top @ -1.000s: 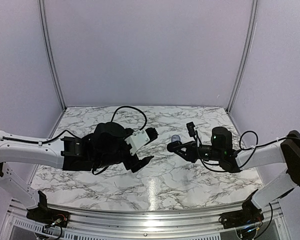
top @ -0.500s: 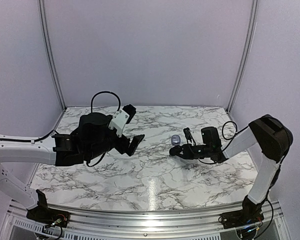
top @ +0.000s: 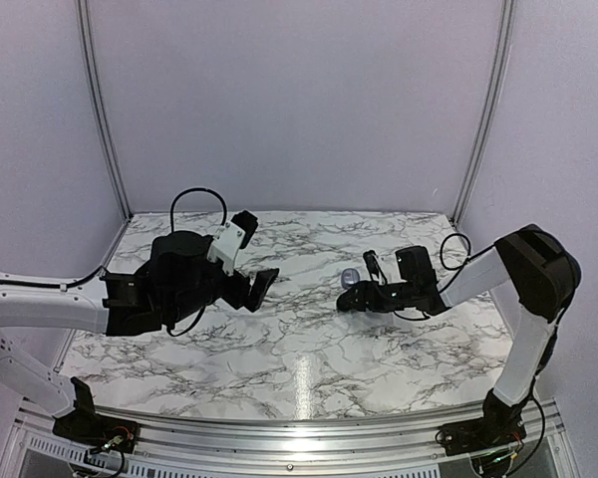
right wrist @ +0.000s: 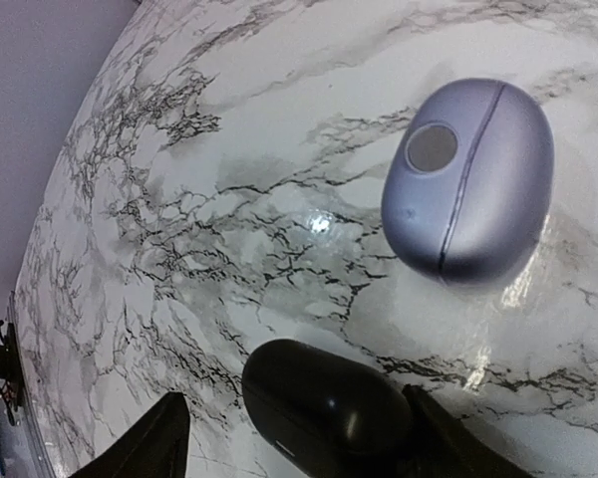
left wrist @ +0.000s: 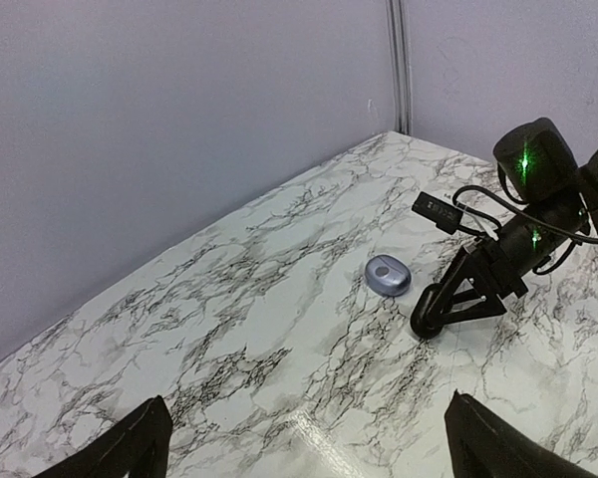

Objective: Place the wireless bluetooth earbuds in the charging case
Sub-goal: Place the charging case with the earbuds at the center of the board, then reset both arms

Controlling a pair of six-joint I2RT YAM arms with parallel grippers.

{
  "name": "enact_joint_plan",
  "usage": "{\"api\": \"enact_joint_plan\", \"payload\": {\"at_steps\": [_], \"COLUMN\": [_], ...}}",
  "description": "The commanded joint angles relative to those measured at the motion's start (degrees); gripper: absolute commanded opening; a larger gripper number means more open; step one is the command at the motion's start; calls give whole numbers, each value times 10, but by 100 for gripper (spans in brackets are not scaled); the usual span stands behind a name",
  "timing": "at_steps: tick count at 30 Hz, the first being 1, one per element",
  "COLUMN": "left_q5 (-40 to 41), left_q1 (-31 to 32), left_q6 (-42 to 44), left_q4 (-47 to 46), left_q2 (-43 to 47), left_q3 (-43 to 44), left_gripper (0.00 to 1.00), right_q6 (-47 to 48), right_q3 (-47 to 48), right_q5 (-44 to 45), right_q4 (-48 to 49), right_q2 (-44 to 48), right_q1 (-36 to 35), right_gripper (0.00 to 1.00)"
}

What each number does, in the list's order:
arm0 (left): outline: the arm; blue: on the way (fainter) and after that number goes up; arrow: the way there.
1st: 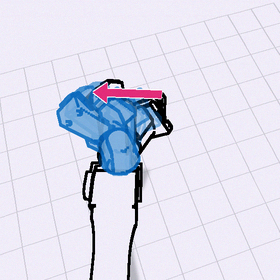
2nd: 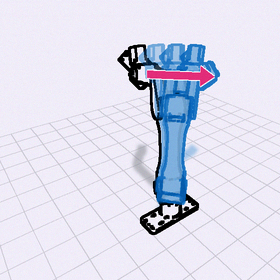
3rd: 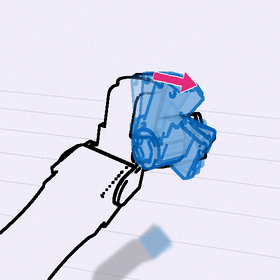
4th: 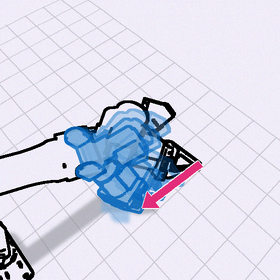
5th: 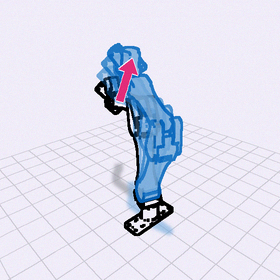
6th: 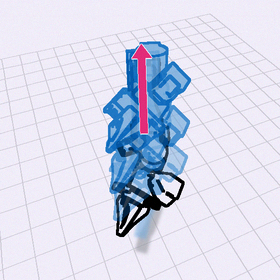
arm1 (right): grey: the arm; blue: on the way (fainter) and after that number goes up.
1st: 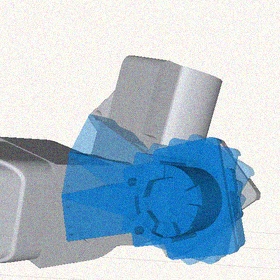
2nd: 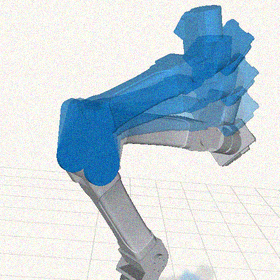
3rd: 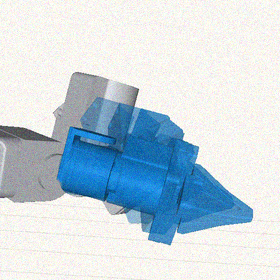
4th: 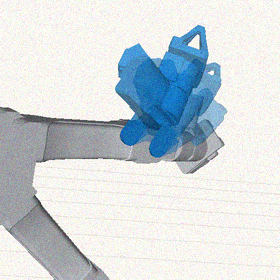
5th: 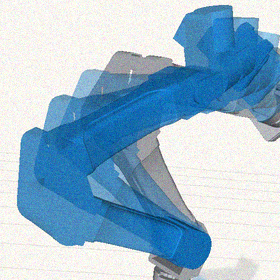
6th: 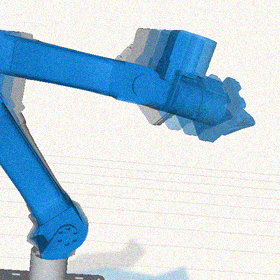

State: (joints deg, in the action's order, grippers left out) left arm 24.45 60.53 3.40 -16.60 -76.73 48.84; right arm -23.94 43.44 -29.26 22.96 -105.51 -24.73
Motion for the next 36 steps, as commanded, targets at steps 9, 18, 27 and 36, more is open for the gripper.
{"api": "enact_joint_plan", "payload": {"at_steps": [9,18,27,36], "left_q5": [-35,-84,-168,-197], "left_q1": [-57,-124,-274,-376], "left_q6": [-114,-192,-246,-312], "left_q4": [12,110,217,127], "left_q2": [34,45,66,74], "left_q3": [5,69,86,-91], "left_gripper": [99,99,99,99], "right_q6": [67,97,99,53], "right_q3": [3,2,-46,-175], "right_q5": [66,113,218,202], "right_q4": [-138,-133,-79,9], "right_q2": [101,247,382,440], "right_q1": [51,81,81,81], "right_gripper": [95,99,98,99]}}
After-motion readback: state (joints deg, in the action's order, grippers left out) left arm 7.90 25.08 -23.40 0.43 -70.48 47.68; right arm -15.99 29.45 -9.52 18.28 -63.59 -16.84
